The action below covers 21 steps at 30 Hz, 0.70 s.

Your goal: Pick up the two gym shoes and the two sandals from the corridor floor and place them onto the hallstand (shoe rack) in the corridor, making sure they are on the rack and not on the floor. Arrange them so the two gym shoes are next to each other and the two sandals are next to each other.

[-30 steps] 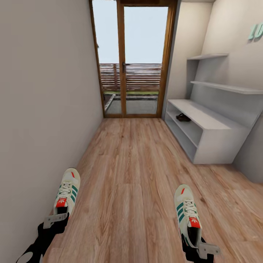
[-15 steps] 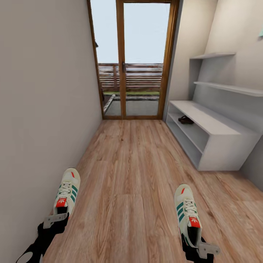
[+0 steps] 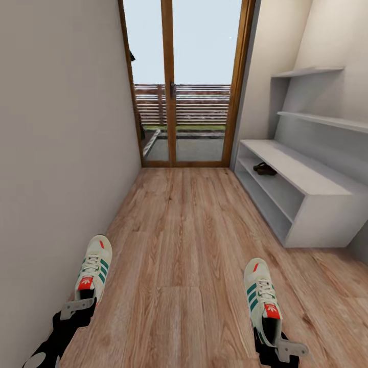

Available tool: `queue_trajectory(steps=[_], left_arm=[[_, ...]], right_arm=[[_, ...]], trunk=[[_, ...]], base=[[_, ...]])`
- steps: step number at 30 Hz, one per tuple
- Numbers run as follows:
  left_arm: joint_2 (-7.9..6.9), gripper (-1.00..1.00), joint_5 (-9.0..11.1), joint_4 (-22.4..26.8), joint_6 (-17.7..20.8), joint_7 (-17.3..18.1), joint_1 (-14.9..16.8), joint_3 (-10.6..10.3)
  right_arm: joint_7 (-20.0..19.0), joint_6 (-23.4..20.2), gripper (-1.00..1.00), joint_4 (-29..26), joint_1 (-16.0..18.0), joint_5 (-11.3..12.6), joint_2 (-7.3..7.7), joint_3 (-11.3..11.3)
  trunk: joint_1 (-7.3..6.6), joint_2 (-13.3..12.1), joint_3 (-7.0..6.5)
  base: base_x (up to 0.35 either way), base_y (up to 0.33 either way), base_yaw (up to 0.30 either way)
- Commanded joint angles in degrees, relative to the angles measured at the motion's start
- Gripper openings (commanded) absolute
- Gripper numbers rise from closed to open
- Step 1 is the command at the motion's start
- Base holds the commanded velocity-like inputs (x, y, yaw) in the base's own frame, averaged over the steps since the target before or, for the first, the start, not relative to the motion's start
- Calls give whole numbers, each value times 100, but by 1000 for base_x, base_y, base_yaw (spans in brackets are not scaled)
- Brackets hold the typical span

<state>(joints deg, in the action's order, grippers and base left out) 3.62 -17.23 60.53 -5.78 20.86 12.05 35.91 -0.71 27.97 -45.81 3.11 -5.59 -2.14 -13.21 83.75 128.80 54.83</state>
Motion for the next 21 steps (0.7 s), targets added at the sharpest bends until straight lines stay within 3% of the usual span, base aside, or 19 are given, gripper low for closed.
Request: queue_trajectory(steps=[1, 21], left_arm=[[7, -100, -53, 2, -37, 41, 8, 30], [7, -100, -53, 2, -37, 39, 8, 29]], right_arm=[[-10, 16, -100, 4, 3, -56, -7, -31], [0, 16, -100, 2, 4, -57, -7, -32]], trunk=[[2, 2, 14], [2, 2, 128]], base=[[339, 0, 0], [339, 0, 0]])
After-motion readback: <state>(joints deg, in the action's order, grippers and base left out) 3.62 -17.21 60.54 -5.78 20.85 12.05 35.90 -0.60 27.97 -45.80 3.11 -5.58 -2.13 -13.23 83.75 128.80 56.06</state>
